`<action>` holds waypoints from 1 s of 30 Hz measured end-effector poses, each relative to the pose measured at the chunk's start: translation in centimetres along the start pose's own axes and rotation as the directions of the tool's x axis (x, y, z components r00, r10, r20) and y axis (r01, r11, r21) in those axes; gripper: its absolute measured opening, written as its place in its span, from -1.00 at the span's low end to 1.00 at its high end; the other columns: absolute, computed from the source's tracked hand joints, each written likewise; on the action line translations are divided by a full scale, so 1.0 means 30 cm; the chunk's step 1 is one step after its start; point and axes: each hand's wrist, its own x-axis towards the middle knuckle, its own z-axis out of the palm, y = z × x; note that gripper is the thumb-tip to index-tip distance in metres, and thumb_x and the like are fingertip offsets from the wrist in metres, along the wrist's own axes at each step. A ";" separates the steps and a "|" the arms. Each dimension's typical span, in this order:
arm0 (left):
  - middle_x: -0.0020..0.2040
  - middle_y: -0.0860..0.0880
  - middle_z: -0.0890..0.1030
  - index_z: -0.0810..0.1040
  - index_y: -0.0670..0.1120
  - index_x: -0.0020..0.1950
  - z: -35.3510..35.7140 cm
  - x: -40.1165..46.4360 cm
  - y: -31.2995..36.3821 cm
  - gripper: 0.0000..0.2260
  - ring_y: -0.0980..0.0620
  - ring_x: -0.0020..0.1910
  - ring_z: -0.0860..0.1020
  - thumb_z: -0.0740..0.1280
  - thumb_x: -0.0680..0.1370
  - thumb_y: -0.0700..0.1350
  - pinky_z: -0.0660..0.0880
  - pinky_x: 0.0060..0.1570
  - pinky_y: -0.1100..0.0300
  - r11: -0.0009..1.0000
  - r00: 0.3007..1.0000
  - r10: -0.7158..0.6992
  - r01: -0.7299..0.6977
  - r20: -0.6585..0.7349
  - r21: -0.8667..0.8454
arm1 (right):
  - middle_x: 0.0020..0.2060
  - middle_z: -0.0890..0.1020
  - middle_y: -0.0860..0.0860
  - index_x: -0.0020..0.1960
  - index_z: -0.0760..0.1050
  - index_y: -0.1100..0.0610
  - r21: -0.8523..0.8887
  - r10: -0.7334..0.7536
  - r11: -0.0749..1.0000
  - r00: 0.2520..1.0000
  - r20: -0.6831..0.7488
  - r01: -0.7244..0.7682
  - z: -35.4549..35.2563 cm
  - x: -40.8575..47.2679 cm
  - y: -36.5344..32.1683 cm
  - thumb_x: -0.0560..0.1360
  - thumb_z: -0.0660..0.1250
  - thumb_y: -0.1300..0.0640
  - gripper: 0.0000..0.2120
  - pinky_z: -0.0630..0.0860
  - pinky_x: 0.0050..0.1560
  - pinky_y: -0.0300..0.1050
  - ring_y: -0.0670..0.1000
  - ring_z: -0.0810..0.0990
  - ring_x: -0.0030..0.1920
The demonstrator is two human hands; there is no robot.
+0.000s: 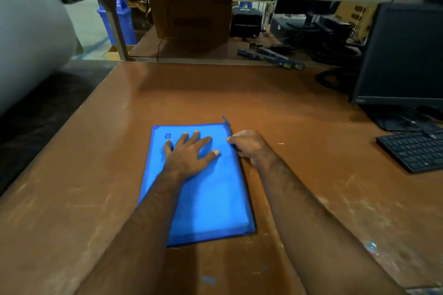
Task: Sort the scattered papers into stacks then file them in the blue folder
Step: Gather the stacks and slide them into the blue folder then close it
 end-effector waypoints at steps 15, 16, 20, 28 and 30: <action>0.65 0.10 0.17 0.24 0.03 0.62 0.046 0.108 0.111 -0.35 0.08 0.63 0.10 -0.10 0.55 0.18 0.02 0.54 -0.16 0.977 0.978 0.208 -0.207 -0.013 0.057 | 0.62 0.18 -0.07 0.61 0.18 0.04 -0.846 -0.402 0.489 0.916 -0.004 0.211 0.017 0.038 0.128 0.70 0.01 -0.09 -0.48 0.08 0.51 0.23 -0.02 0.09 0.62; 0.65 0.11 0.17 0.25 0.03 0.61 0.046 0.114 0.109 -0.36 0.08 0.63 0.10 -0.09 0.55 0.18 0.02 0.54 -0.16 0.976 0.977 0.210 -0.209 -0.014 0.053 | 0.64 0.13 -0.06 0.63 0.13 0.06 -0.853 -0.376 0.484 0.927 0.001 0.197 0.014 0.051 0.135 0.70 -0.02 -0.11 -0.46 0.03 0.53 0.26 -0.02 0.05 0.63; 0.65 0.07 0.19 0.27 0.00 0.60 0.039 0.144 0.119 -0.46 0.06 0.63 0.10 0.05 0.63 0.11 0.01 0.55 -0.15 0.976 0.977 0.215 -0.214 -0.008 0.026 | 0.56 0.33 -0.01 0.54 0.34 0.04 -0.777 -0.383 0.589 0.923 -0.029 0.220 -0.038 0.089 0.093 0.69 0.03 -0.05 -0.54 0.15 0.50 0.23 0.04 0.24 0.57; 0.62 0.01 0.26 0.36 -0.04 0.55 0.016 0.285 0.211 -0.22 0.03 0.58 0.23 -0.09 0.39 0.21 0.23 0.44 -0.03 0.939 0.940 0.340 -0.341 0.038 0.035 | 0.41 0.51 0.22 0.39 0.56 0.11 -0.721 -0.474 0.563 0.872 0.120 0.405 -0.146 0.371 0.003 0.49 0.30 0.27 -0.53 0.25 0.53 -0.06 0.18 0.40 0.48; 0.62 0.10 0.24 0.34 0.02 0.55 0.029 0.306 0.212 -0.15 0.04 0.53 0.26 -0.19 0.32 0.24 0.25 0.33 -0.05 0.933 0.939 0.342 -0.343 0.031 0.110 | 0.33 0.59 0.20 0.31 0.61 0.09 -0.784 -0.438 0.472 0.879 0.187 0.403 -0.152 0.419 -0.004 0.47 0.24 0.12 -0.57 0.35 0.46 0.02 0.20 0.48 0.40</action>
